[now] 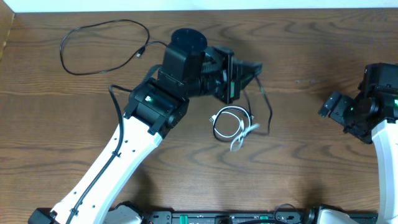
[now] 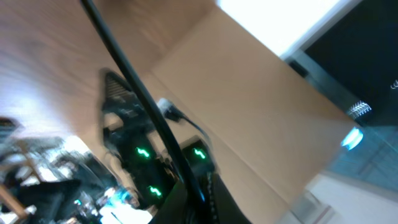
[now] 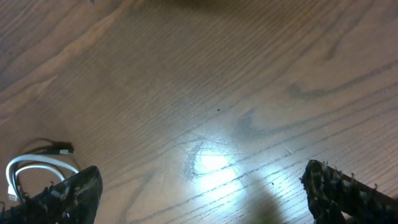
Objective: Untangle cables
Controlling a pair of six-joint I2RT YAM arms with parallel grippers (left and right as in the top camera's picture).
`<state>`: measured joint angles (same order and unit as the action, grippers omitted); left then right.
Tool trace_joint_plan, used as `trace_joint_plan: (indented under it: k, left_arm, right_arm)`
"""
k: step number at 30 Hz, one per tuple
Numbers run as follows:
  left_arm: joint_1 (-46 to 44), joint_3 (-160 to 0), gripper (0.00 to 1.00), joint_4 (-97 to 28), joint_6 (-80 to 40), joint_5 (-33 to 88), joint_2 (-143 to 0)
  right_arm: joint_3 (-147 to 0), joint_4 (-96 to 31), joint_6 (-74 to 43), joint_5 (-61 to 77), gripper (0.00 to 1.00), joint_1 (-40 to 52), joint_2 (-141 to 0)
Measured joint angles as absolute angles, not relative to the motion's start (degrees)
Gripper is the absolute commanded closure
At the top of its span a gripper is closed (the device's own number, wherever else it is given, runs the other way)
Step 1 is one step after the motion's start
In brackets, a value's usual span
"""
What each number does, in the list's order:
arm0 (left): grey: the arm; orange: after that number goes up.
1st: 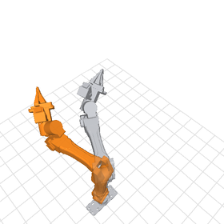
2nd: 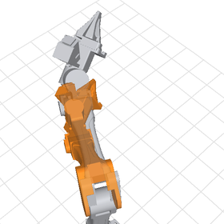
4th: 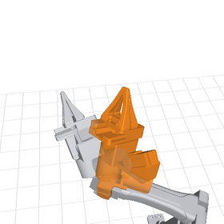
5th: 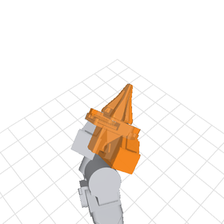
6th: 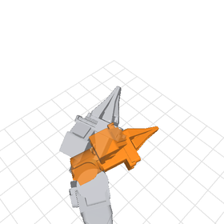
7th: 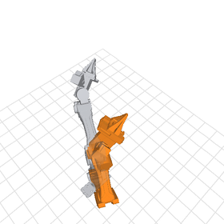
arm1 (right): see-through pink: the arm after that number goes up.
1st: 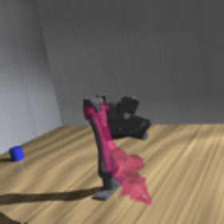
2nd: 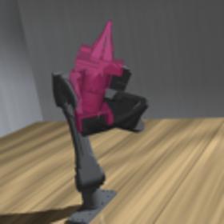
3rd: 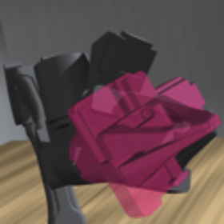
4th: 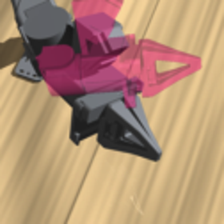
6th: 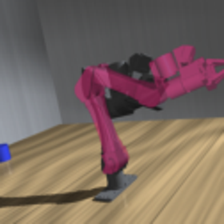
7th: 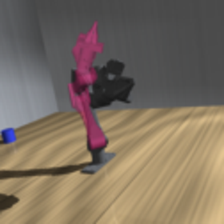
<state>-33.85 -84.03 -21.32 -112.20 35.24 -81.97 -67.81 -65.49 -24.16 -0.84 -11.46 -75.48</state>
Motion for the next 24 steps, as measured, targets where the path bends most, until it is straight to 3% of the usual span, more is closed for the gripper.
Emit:
trace_joint_plan:
  k: [4, 13, 18, 21, 23, 24]
  left_arm:
    - [-33.8, -84.0, 0.93, -24.8, -109.4, 34.1, -82.0]
    - [-33.8, -84.0, 0.93, -19.0, -107.7, 33.1, -82.0]
    - [-33.8, -84.0, 0.93, -18.5, -109.5, 29.1, -82.0]
    - [-32.8, -84.0, 0.93, -16.1, -111.6, 25.0, -82.0]
    - [-31.4, -84.0, 0.93, -14.0, -112.9, 23.3, -82.0]
    - [-30.3, -84.0, 0.93, -12.7, -113.6, 22.5, -82.0]
  right_arm:
    - [-67.8, -64.0, -24.2, -0.8, 0.01, -11.5, -75.5]
    - [-67.7, -51.7, -28.1, 4.0, 0.01, -11.5, -75.5]
    - [-67.7, -49.2, -30.1, 16.3, 0.01, -11.5, -75.5]
    - [-67.7, -54.2, -28.9, 26.8, 0.16, -10.0, -75.5]
    - [-67.7, -56.2, -25.5, 31.4, 0.32, -6.8, -75.5]
    - [-67.7, -56.6, -22.7, 34.0, 0.33, -3.6, -75.5]
